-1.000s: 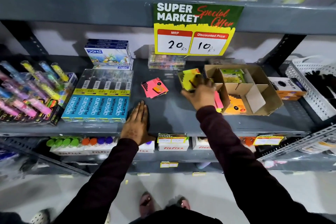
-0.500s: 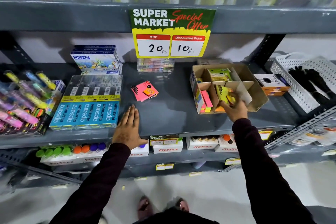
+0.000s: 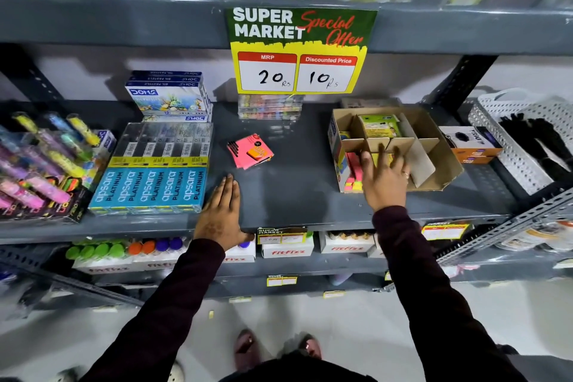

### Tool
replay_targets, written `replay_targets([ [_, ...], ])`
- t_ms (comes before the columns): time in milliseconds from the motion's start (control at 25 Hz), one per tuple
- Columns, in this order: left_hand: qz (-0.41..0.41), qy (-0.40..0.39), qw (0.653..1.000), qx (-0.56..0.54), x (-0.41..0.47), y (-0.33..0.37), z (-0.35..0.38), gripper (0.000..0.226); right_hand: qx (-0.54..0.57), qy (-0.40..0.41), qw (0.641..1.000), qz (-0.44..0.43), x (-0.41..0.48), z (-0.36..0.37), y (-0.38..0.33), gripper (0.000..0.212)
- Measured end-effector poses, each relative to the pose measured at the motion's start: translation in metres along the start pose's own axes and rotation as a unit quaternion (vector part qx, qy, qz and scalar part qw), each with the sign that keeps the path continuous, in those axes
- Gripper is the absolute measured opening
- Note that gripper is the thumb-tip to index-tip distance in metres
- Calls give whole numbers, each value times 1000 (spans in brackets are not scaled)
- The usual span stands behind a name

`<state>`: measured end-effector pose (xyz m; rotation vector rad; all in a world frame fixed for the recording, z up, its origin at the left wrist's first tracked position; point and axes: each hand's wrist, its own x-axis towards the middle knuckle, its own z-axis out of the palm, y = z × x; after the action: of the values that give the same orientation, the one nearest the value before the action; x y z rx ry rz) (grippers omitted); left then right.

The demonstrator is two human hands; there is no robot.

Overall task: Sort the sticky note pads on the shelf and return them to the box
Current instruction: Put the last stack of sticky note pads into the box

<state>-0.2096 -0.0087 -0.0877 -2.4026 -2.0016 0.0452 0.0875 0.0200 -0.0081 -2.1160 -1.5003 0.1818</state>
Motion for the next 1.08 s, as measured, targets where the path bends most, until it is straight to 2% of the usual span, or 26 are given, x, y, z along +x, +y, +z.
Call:
replay_targets([
  [80,-2,12,1000,-11,0,-1,0,120,43,-12,997,-66,-12,8,-40,74],
  [160,0,16,999,-48,-1,0,-2,127,49,-108,988,-102,-17,25,-78,71],
  [280,4,24,996,-88,-1,2,-5,130,-5,-239,958,-156,-10,65,-119,73],
  [400,12,-7,996,-86,0,0,-7,128,-69,-287,936,-193,0,101,-141,88],
  [560,5,-3,998,-60,1,3,-12,122,-132,-276,930,-203,7,126,-156,94],
  [800,8,27,997,-69,-1,1,-5,126,-133,-275,940,-155,13,138,-166,94],
  [920,11,14,997,-71,0,1,-6,128,-121,-268,945,-140,13,136,-167,96],
  [1080,16,-4,997,-73,2,-1,-5,124,-151,-238,945,-164,8,116,-149,89],
])
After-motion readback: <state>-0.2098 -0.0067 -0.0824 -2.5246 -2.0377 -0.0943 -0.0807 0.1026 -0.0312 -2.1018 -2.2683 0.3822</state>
